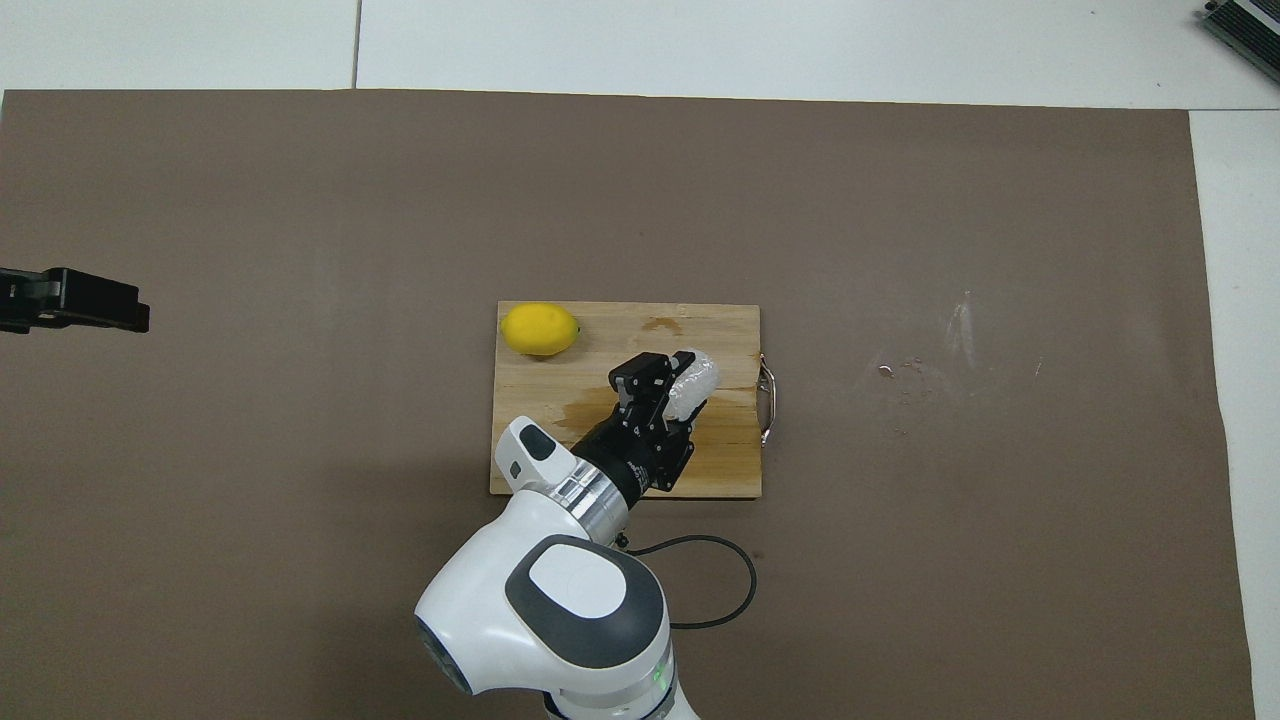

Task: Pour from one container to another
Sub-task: 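Tilt the white cup with the right gripper into the metal cup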

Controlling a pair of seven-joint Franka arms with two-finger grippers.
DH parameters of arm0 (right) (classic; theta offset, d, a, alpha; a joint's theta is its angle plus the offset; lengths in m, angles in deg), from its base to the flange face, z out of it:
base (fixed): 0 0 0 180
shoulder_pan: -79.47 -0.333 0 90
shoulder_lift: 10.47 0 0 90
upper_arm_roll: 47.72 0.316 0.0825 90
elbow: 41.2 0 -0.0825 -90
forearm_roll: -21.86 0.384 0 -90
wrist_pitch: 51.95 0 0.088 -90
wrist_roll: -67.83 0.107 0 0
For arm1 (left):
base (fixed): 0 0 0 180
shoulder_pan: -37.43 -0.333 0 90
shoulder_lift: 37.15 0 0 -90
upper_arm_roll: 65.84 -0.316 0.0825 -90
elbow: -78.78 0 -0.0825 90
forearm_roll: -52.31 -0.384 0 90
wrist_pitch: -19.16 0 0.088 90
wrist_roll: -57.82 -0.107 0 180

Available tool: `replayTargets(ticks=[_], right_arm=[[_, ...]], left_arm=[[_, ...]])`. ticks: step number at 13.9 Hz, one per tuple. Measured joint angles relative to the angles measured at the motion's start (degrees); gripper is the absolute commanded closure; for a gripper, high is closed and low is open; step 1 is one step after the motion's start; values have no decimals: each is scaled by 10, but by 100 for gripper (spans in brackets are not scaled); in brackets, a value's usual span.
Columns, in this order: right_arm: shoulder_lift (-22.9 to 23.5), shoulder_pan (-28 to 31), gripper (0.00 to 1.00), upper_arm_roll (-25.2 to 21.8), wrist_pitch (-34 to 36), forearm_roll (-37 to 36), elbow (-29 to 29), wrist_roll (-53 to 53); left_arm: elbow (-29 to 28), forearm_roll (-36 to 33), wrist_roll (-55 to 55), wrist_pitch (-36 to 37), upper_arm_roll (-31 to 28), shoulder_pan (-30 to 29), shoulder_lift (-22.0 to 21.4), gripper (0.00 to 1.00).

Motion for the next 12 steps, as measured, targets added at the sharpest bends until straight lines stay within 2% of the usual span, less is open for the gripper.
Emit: replayTargets(ticks=[12], right_arm=[[-1,2,100,0,-3,-2,0,-30]], left_arm=[[0,0,0,-1,0,0,0,0]])
